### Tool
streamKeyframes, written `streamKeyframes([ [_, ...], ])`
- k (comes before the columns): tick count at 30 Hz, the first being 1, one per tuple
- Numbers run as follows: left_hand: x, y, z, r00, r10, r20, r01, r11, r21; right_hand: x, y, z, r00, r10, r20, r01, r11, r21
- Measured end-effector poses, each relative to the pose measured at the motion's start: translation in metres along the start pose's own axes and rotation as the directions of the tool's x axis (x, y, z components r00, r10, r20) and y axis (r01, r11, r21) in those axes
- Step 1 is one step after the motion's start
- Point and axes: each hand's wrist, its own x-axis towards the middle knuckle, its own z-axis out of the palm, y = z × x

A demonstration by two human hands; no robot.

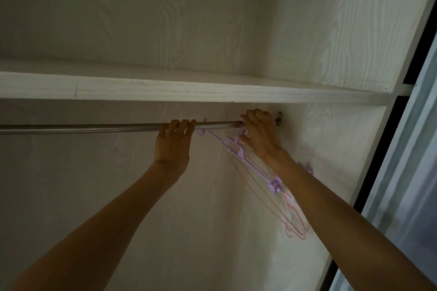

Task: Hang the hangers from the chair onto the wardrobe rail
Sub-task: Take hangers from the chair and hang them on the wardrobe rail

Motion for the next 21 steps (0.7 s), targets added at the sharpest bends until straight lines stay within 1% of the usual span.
streamKeyframes([
  [5, 0.0, 0.002, -0.002, 0.999, -0.006, 0.034, 0.005, 1.0, 0.029, 0.001, 0.03, 0.003, 0.997, 0.052, 0.049, -0.045, 0.99, -0.134],
  [7, 0.0, 0.003, -0.001, 0.999, -0.018, 0.048, 0.017, 0.999, 0.032, 0.0, 0.035, 0.004, 0.994, 0.088, 0.07, -0.075, 0.984, -0.163],
  [11, -0.001, 0.004, 0.001, 0.997, -0.041, 0.063, 0.038, 0.998, 0.041, -0.002, 0.041, 0.003, 0.991, 0.102, 0.084, -0.084, 0.977, -0.196],
  [14, -0.003, 0.005, 0.0, 0.994, -0.052, 0.098, 0.048, 0.998, 0.039, -0.005, 0.042, 0.001, 0.987, 0.072, 0.143, -0.055, 0.991, -0.119],
  [15, -0.003, 0.005, 0.0, 0.992, -0.05, 0.113, 0.046, 0.998, 0.039, -0.007, 0.043, 0.0, 0.988, 0.066, 0.143, -0.051, 0.993, -0.11],
  [18, -0.009, 0.002, -0.003, 0.991, -0.021, 0.134, 0.017, 0.999, 0.033, -0.021, 0.041, -0.012, 0.997, 0.038, 0.067, -0.038, 0.999, -0.005],
  [21, -0.026, 0.007, -0.009, 0.996, -0.007, 0.085, 0.007, 1.0, 0.0, -0.044, 0.038, -0.024, 0.999, -0.023, -0.044, 0.026, 0.996, 0.089],
])
